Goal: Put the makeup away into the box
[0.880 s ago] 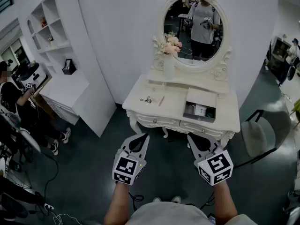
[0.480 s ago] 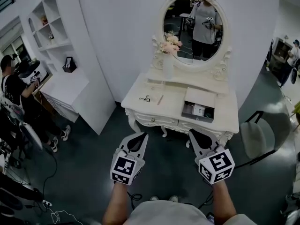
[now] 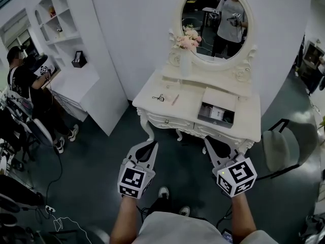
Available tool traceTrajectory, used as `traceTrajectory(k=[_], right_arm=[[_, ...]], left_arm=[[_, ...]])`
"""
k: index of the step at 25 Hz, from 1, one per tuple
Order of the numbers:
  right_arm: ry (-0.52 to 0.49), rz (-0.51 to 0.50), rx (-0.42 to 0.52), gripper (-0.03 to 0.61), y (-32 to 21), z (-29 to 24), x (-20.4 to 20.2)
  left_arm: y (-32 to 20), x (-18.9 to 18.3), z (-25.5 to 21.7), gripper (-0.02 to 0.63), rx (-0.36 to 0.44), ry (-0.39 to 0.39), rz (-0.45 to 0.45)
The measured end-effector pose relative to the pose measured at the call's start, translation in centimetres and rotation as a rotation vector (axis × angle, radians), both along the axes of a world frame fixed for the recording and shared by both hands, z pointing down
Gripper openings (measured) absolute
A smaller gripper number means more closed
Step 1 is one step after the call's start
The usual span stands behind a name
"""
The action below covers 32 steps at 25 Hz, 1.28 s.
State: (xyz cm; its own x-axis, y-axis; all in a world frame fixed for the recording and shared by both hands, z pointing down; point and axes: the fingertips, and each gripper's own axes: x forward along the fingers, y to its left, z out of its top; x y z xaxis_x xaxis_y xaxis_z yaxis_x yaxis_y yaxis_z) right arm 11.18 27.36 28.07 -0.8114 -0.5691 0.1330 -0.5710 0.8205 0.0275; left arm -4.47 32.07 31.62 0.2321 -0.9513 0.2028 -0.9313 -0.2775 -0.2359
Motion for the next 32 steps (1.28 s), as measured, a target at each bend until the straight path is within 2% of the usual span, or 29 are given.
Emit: traceTrajectory(k=[5, 10, 23, 32], right_arm=[[0.037, 0.011, -0.001, 0.000, -1.9, 1.6, -1.0], [0.022, 0.014, -0.024, 0.000, -5.7, 2.1, -2.9], [0.017, 0.034, -0.031, 0.000, -17.9, 1.7, -11.9], [0.024, 0.016, -0.089, 0.000, -23.0, 2.7, -17.3]], left_arm=[[-2.0, -0.9, 0.8, 0.011, -0.008, 0.005, -0.005], [-6.2, -2.8, 1.5, 0.011, -0.007, 0.011, 0.010], [-20.0, -11.8, 1.1, 0.011, -0.026, 0.002, 0.042], [-26.3, -17.1, 3.6, 0.009, -0.102, -0.001, 0.063]])
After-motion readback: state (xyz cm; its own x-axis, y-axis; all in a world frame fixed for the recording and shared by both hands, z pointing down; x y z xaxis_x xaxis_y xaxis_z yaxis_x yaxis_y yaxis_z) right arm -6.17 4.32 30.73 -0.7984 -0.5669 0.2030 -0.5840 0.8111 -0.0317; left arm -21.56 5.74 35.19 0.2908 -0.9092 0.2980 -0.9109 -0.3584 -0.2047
